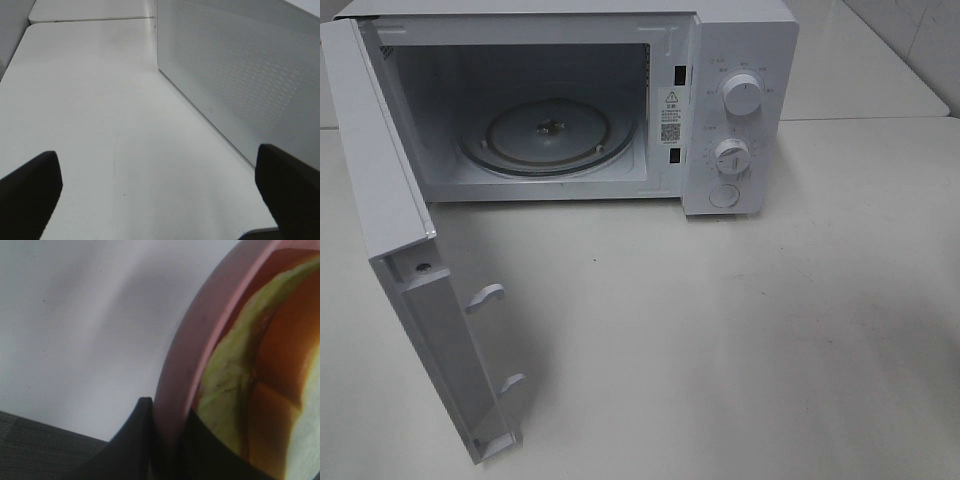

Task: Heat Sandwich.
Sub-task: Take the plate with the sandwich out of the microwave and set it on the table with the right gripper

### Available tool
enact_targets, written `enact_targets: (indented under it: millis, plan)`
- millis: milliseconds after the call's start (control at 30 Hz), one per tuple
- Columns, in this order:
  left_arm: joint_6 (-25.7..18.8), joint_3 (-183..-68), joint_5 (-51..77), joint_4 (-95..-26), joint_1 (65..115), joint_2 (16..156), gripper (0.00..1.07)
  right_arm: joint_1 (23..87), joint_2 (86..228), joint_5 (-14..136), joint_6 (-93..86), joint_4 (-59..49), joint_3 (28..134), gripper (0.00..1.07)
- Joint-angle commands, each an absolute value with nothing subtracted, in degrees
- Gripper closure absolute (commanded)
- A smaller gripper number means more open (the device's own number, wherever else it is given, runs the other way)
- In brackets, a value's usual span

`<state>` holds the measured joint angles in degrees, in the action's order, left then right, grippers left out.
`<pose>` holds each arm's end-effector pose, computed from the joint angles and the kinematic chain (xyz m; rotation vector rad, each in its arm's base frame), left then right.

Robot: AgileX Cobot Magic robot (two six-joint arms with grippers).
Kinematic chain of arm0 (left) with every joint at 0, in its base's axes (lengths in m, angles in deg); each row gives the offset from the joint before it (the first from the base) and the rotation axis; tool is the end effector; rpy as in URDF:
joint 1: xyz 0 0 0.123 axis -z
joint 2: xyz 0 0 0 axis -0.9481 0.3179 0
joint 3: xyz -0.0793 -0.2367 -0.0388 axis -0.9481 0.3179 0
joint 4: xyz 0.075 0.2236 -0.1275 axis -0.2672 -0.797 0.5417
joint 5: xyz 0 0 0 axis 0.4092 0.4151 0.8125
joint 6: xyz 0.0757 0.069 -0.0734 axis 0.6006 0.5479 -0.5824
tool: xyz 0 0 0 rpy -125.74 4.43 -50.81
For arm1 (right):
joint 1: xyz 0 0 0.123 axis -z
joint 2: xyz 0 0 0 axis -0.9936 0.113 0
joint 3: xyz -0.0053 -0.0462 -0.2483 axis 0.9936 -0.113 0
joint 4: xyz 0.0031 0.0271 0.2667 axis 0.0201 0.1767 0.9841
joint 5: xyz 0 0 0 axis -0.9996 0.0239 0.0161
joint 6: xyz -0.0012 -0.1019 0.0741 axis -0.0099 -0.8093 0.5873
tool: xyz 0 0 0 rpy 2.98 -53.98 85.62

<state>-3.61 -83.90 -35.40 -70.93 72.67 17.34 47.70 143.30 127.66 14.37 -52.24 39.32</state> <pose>0.0741 -0.0096 0.2714 0.0873 2.0171 -0.0615 0.1788 0.0272 0.1659 -0.9860 2.4641 -0.9108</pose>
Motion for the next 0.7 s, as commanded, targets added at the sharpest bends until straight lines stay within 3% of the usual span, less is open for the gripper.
enact_targets:
  millis: [33, 433, 700]
  plan:
    - [-3.4, -83.7, -35.4, -70.8, 72.6, 16.2, 0.03, 48.0, 143.1, 128.9, 20.7, -54.4, 39.6, 1.07]
    - [-3.4, -83.7, -35.4, -70.8, 72.6, 16.2, 0.03, 48.0, 144.0, 129.4, 25.6, -54.2, 41.2, 1.07]
    - [-3.4, -83.7, -35.4, -70.8, 72.6, 16.2, 0.03, 48.0, 152.8, 129.6, 34.7, -54.4, 43.1, 1.07]
